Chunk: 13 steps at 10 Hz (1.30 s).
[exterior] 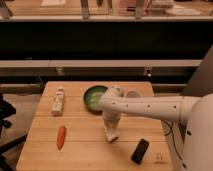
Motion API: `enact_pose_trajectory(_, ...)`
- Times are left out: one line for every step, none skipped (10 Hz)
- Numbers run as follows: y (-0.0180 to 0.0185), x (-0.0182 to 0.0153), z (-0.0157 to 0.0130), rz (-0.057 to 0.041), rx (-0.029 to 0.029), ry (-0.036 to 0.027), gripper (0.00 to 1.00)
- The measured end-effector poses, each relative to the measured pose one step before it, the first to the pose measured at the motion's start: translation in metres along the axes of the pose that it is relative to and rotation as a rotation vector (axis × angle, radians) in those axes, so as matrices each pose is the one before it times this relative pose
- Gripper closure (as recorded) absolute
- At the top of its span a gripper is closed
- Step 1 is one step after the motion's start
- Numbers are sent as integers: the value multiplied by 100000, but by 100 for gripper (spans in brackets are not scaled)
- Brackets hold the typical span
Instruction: Wipe the white sponge on the table
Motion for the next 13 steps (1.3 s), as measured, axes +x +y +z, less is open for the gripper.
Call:
enact_pose_trajectory(669,268,-55,-1475,-502,-247,99)
enact_pose_trajectory(698,256,-15,-2897,-300,-523,99)
enact_pose_trajectory(363,33,-56,-2404,-347,-445,99)
enact_pose_trajectory(159,43,-42,-786,21,-196,99)
enact_pose_trajectory(127,-8,-59,-150,-322,-65,99)
enact_pose_trajectory(123,-19,-112,-1741,-131,-3,99)
enact_pose_trajectory(608,35,-14,-1494,-465,-30,99)
enact_pose_trajectory(382,-15,-46,-1788,-336,-188,99)
enact_pose_trajectory(423,38,-53,-2722,-431,-143,99)
enact_pose_trajectory(55,29,7,-1214,-367,-225,99)
enact_pose_trajectory(-6,39,-14,-959,-139,-84,99)
enact_pose_trajectory(337,35,11,-647,-267,-76,99)
enact_pose_trajectory(484,38,40,-2056,-463,-143,99)
